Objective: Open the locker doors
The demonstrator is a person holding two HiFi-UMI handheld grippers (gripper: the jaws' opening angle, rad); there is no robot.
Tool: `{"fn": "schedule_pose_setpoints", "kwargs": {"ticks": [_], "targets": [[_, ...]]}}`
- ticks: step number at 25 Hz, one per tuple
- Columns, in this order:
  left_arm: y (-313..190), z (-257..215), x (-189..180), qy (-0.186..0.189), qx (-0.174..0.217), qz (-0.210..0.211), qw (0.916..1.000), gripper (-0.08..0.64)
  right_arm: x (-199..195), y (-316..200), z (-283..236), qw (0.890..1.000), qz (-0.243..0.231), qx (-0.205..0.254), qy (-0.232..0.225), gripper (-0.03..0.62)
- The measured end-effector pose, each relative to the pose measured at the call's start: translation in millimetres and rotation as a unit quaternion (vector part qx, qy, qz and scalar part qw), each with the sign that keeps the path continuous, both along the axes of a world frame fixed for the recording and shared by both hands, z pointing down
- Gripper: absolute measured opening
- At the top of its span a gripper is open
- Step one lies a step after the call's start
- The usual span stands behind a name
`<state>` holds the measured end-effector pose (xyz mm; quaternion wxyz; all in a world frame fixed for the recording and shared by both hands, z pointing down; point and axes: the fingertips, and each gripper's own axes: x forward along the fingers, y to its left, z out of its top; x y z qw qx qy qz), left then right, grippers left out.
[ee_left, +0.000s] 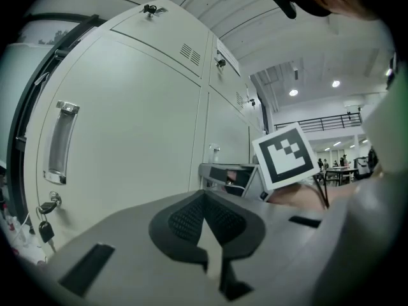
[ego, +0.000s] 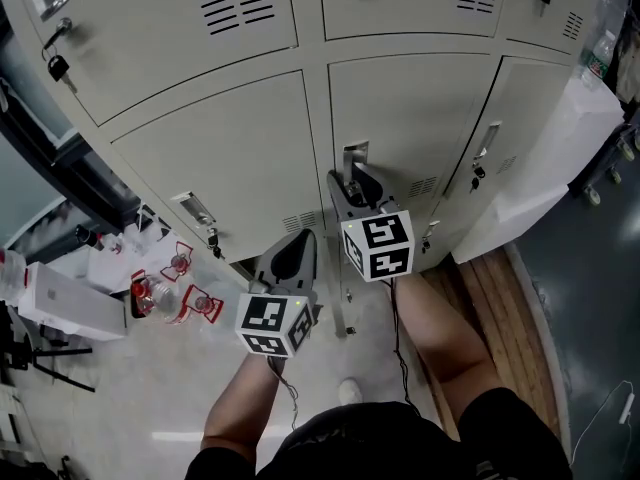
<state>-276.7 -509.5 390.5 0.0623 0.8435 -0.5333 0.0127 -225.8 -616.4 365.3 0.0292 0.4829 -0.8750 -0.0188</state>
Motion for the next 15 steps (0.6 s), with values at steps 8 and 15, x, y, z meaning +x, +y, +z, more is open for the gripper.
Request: {"fn": "schedule_pose_setpoints", "kwargs": {"ticks": [8,15], "targets": [[6.1,-0.5,2.1,0.004,0.000,0.003,1.0000,-0.002,6.4,6.9,0.0,1.000,0.008,-0.004,0.001,0.104],[19.3,-5.5,10.7,0.004,0.007,0.011,0.9999,-0.002,13.8,25.2,0.8,1.000,-0.016,-0.015,-0.004,0.103]]}}
